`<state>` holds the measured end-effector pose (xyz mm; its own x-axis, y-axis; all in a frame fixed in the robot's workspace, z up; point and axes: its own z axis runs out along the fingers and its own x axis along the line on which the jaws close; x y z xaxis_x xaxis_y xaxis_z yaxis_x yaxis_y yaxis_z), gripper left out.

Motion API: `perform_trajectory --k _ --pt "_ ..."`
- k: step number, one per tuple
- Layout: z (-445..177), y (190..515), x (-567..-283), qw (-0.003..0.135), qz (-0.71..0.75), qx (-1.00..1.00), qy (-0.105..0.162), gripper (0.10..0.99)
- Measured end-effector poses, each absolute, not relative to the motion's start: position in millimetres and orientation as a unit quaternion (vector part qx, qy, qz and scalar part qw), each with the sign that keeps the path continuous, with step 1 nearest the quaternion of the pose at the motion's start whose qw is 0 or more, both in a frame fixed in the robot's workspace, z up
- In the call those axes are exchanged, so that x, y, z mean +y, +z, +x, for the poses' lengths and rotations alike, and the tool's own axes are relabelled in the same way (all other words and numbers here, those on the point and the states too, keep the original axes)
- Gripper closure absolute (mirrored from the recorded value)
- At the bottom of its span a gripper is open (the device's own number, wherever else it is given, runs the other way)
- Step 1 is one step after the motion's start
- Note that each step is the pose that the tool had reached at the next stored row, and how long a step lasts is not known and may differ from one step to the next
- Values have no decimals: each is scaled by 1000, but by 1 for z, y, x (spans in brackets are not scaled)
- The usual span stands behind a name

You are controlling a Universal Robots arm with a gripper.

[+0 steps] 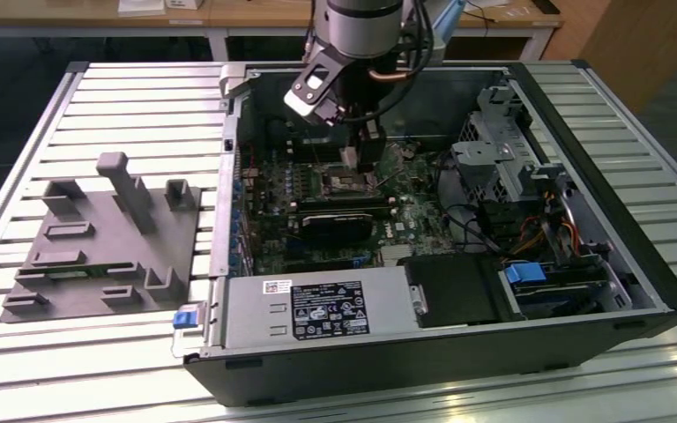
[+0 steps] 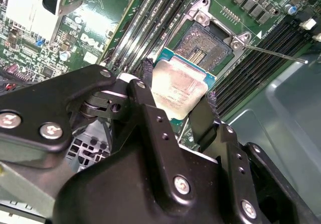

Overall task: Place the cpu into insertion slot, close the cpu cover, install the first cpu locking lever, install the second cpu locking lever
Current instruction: 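Place the cpu into insertion slot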

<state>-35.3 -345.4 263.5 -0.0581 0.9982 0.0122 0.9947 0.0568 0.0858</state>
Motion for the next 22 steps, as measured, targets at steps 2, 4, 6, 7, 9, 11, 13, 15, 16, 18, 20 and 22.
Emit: perform_trajectory --k 2,4,6,7,9,11,13,15,16,18,20,22 --pt "-35 262 -345 25 687 726 35 549" --pt "-35 261 -344 25 687 725 36 549" --pt "-36 259 -344 25 688 725 35 549" --pt "-36 259 -344 25 688 725 35 549" --pt "-36 258 -344 25 688 725 35 549" --pt "-36 257 -344 25 688 725 35 549" --pt "-36 256 -344 25 688 725 35 549" --pt "-36 255 -344 25 688 725 35 549" --pt "-36 255 -344 25 688 725 35 549" --pt "-36 254 -344 25 688 725 35 549" --pt "-36 254 -344 25 688 725 35 549" --pt "-36 253 -344 25 688 725 35 549"
